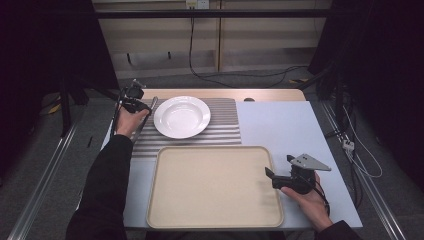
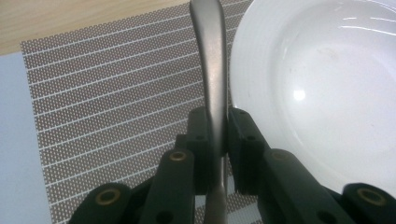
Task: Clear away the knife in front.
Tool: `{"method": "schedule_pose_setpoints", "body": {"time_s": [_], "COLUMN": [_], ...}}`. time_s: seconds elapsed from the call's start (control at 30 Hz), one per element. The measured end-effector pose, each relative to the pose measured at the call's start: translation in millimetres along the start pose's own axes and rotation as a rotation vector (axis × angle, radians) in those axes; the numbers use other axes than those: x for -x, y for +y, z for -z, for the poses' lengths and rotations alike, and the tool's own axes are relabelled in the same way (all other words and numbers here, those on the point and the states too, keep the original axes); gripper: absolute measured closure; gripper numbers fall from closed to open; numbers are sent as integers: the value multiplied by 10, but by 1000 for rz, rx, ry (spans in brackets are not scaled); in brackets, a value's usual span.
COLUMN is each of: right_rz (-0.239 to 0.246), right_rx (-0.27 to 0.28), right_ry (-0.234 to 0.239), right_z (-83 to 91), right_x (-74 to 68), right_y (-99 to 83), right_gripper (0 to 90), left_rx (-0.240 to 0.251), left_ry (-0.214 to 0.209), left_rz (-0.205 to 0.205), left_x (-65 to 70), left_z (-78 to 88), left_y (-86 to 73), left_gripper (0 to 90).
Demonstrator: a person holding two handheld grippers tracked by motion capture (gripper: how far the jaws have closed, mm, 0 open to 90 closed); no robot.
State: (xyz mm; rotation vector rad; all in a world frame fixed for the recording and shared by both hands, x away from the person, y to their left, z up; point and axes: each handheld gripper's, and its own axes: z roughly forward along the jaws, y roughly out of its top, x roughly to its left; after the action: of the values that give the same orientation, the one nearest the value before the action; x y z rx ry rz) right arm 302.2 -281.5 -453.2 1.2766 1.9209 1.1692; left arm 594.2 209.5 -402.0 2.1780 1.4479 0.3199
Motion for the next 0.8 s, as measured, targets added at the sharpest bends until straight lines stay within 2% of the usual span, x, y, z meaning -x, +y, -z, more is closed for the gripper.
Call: {"method": "schedule_pose_setpoints", "body": {"time_s": [0.13,0.23,0.27,0.3,0.33,0.43,0.63,0.73,0.8], "right_rz": [1,2,0,0,1,5,5,5,4], "right_rx": [2,2,2,2,3,3,4,4,6], "right_ry": [-1,0,0,0,0,2,1,0,0], "right_z": [6,5,4,4,4,7,14,13,11], "right_x": [0,-4,-6,-6,-7,-15,-23,-21,-23], "right_y": [0,2,3,3,5,8,9,11,13], "right_gripper": [86,86,86,86,86,86,86,86,86], "left_rx": [11,19,24,24,22,20,35,34,32], "left_ry": [-16,-14,-34,-34,-24,-32,-37,-42,-61], "left_rz": [-31,-21,-21,-21,-27,-44,-47,-66,-81], "left_x": [43,64,72,72,85,109,169,216,245], "left_z": [111,146,177,177,188,232,354,400,424], "left_y": [5,-9,-24,-24,-31,-54,-100,-127,-148], "left_gripper": [798,798,798,799,798,798,798,798,798]}}
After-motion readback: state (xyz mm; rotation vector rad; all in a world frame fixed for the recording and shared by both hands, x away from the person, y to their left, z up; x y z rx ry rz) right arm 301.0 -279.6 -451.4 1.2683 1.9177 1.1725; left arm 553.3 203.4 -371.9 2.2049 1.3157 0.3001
